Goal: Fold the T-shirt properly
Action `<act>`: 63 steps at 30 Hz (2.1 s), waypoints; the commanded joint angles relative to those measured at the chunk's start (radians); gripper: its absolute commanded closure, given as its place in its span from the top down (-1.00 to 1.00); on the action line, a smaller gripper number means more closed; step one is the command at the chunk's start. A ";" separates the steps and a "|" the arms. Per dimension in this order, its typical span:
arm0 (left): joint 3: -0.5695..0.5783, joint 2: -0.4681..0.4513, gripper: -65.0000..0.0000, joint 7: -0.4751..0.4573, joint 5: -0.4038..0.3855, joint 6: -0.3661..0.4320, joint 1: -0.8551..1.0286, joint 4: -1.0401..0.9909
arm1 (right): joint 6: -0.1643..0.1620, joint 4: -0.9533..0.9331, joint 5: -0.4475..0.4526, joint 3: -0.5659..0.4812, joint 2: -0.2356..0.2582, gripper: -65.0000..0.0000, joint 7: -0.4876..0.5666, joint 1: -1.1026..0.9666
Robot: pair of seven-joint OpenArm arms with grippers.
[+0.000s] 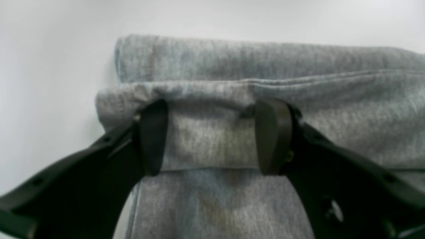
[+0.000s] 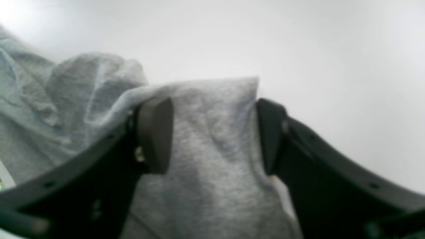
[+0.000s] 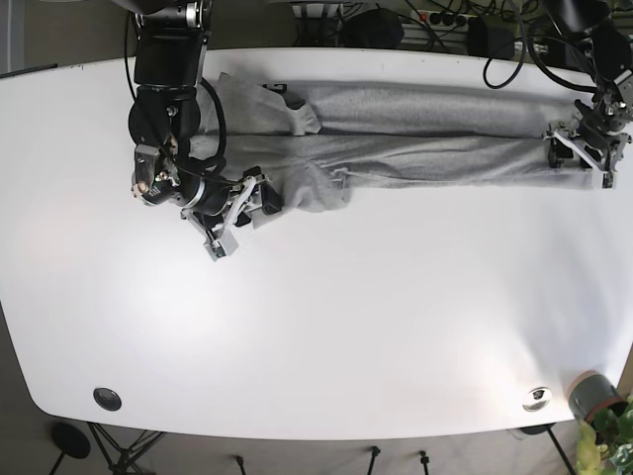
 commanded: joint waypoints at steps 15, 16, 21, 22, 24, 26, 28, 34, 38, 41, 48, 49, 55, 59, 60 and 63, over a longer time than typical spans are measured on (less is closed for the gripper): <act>-0.004 -0.024 0.15 -0.017 -0.009 0.002 -0.009 0.010 | 0.005 0.320 0.006 0.006 0.001 -0.90 -0.037 -0.080; -0.004 -0.024 0.15 -0.017 -0.009 0.002 -0.009 0.010 | 0.004 0.354 0.006 0.006 0.001 -0.90 -0.055 -0.093; -0.004 -0.024 0.15 -0.017 -0.009 0.002 -0.009 0.010 | 0.004 0.498 0.006 0.007 0.001 -0.90 -0.091 -0.186; -0.004 -0.024 0.15 -0.017 -0.009 0.002 -0.009 0.010 | 0.004 0.524 0.006 0.007 0.001 -0.90 -0.091 -0.209; -0.004 -0.024 0.15 -0.017 -0.009 0.002 -0.009 0.010 | 0.004 0.566 0.006 0.007 0.001 -0.90 -0.091 -0.249; -0.004 -0.024 0.15 -0.017 -0.009 0.002 -0.009 0.010 | 0.004 0.598 0.006 0.007 0.001 -0.90 -0.091 -0.289; -0.004 -0.024 0.15 -0.017 -0.009 0.002 -0.009 0.010 | 0.004 0.624 0.006 0.009 0.001 -0.90 -0.091 -0.334; -0.004 -0.027 0.15 -0.017 -0.009 0.002 -0.009 0.010 | 0.005 0.625 0.062 0.115 -0.017 -0.90 -0.091 -0.415; -0.004 -0.028 0.15 -0.017 -0.009 0.002 -0.009 0.010 | 0.005 0.624 0.119 0.205 -0.017 -0.88 -0.091 -0.441; -0.004 -0.028 0.15 -0.017 -0.009 0.002 -0.008 0.010 | 0.005 0.622 0.116 0.240 -0.017 -0.87 -0.091 -0.449; -0.004 -0.028 0.15 -0.017 -0.009 0.002 -0.008 0.010 | 0.004 0.608 0.119 0.285 -0.017 -0.33 -0.091 -0.473; -0.004 -0.028 0.15 -0.017 -0.009 0.002 -0.008 0.010 | 0.004 0.608 0.124 0.289 -0.017 -0.20 -0.091 -0.481; -0.004 -0.028 0.15 -0.017 -0.009 0.002 -0.008 0.010 | 0.005 0.641 0.127 0.334 -0.022 0.36 -0.091 -0.521; -0.007 -0.028 0.15 -0.017 -0.012 0.002 -0.009 0.016 | 0.011 0.645 0.154 0.352 -0.022 0.25 -0.091 -0.524; -0.009 -0.028 0.15 -0.017 -0.015 0.002 -0.011 0.016 | 0.011 0.645 0.178 0.354 -0.020 0.20 -0.091 -0.524; -0.010 -0.028 0.15 -0.015 -0.015 0.000 -0.029 0.032 | 0.011 0.647 0.259 0.352 -0.016 0.06 -0.091 -0.516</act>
